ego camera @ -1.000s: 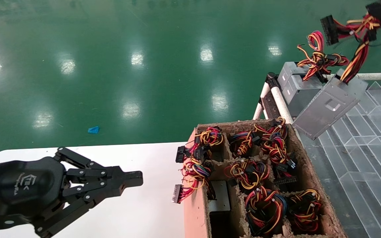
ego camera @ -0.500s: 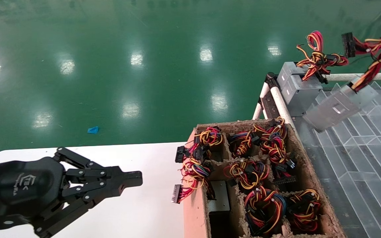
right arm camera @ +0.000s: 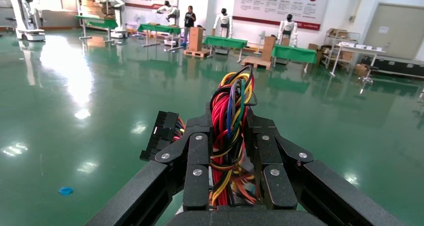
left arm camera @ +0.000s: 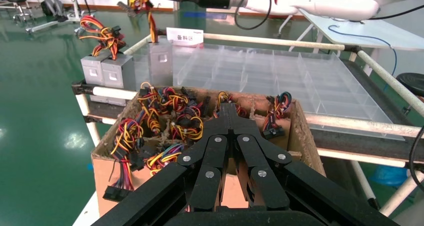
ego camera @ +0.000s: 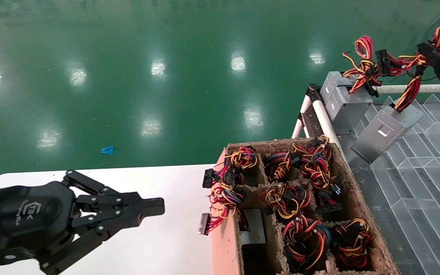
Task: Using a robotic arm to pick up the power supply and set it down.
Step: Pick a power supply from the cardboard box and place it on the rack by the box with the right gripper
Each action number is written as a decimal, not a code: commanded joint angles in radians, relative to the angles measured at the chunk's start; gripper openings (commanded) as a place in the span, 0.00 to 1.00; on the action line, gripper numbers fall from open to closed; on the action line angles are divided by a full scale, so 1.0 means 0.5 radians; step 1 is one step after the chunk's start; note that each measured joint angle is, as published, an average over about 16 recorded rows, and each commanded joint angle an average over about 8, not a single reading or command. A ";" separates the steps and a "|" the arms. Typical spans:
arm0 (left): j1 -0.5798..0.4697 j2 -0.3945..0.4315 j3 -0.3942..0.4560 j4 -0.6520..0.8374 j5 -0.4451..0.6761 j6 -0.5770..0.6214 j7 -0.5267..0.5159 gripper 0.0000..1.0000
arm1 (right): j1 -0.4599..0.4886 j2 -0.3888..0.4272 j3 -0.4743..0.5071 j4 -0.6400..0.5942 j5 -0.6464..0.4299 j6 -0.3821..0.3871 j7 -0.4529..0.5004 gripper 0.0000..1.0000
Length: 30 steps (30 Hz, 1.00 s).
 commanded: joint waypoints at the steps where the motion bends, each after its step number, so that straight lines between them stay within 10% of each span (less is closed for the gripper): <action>1: 0.000 0.000 0.000 0.000 0.000 0.000 0.000 0.00 | 0.051 -0.040 -0.022 -0.038 -0.030 0.000 0.002 0.00; 30: 0.000 0.000 0.000 0.000 0.000 0.000 0.000 0.00 | 0.605 -0.500 -0.193 -0.910 -0.295 -0.165 -0.247 0.00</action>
